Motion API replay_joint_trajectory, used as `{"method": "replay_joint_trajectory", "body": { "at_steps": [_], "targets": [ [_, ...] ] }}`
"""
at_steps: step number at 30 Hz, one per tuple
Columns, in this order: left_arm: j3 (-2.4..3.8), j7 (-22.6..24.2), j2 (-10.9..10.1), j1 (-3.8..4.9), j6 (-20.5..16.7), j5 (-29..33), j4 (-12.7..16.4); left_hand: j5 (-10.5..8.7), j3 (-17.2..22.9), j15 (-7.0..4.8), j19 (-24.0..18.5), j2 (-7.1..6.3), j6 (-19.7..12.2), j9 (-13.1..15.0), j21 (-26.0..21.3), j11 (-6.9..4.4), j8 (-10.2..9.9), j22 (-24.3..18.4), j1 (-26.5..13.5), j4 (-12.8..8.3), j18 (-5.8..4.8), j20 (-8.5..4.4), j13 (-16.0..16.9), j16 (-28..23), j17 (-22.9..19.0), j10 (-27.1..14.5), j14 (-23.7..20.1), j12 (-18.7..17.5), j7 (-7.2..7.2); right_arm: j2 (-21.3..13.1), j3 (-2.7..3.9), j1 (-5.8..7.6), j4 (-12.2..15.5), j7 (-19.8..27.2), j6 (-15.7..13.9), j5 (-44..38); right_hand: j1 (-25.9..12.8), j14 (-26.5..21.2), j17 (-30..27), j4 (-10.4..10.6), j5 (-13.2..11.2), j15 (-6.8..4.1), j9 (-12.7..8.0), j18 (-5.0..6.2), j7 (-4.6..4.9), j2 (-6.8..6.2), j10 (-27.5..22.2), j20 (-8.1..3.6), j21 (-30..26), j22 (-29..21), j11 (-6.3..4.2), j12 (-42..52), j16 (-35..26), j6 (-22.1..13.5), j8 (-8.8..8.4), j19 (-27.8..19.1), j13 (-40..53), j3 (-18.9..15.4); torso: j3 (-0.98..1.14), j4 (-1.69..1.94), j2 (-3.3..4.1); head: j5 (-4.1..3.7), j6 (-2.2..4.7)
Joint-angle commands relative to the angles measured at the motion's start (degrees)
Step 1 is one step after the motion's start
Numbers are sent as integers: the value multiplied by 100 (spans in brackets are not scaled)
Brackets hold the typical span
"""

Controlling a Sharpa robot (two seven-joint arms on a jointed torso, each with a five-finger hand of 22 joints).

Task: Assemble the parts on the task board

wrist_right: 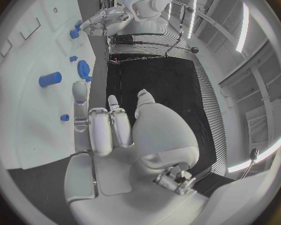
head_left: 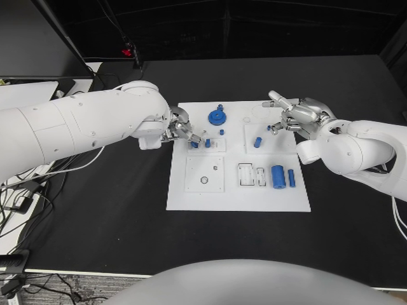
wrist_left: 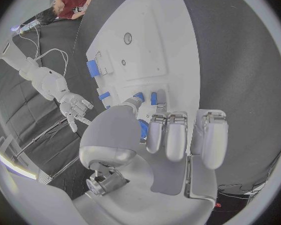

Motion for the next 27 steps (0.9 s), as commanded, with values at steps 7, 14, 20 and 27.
{"method": "replay_joint_trajectory", "body": {
  "at_steps": [7, 14, 20, 27],
  "targets": [
    [-7, -69, 9, -11, 3, -4, 4, 191, 55, 3, 599, 113, 50, 82, 18, -33, 136, 1509, 115, -11, -37, 40, 1507, 5, 1510, 618, 601, -25, -56, 8, 3, 6, 6, 21, 53, -12, 39, -55, 372, -7, 39, 4, 5, 84, 22, 28, -33, 15, -21, -2, 29, -4, -20, 5, 21, -41, 625, -15, 0, 0, 0, -8, -11],
    [-7, -75, -2, -11, 8, -5, -1, 617, 300, -31, 599, 194, 14, 153, 18, -70, 242, 1509, 486, -10, -37, 6, 1507, 5, 1510, 618, 601, -25, -88, 4, 3, 6, 8, 17, 55, -12, 41, -54, 373, -8, 40, 5, 7, 84, 23, 30, -34, 16, -24, -1, 31, -4, -19, 13, 26, -42, 624, -16, 0, 0, 1, -4, -4],
    [-7, -68, -1, -11, 14, -5, -11, 679, 377, -36, 599, 250, 11, 162, 18, -70, 261, 1509, 543, -10, -37, 0, 1507, 5, 1510, 618, 601, -25, -90, 1, 3, 6, 12, 16, 53, -12, 42, -58, 369, -9, 40, 7, 9, 84, 24, 32, -34, 17, -25, 1, 32, -4, -20, 22, 32, -41, 623, -18, 0, -3, 2, -1, -5],
    [-7, -58, 3, -11, 3, -5, -22, 693, 483, -45, 599, 277, 8, 176, 18, -80, 286, 1509, 667, -20, -37, -8, 1507, 5, 1510, 618, 601, -25, -102, -2, 3, 6, 13, 14, 50, -23, 44, -59, 368, -10, 41, 7, 10, 84, 25, 34, -36, 17, -28, 1, 33, -4, -20, 30, 38, -43, 621, -19, 1, -3, 4, -4, -4]
  ]
}}
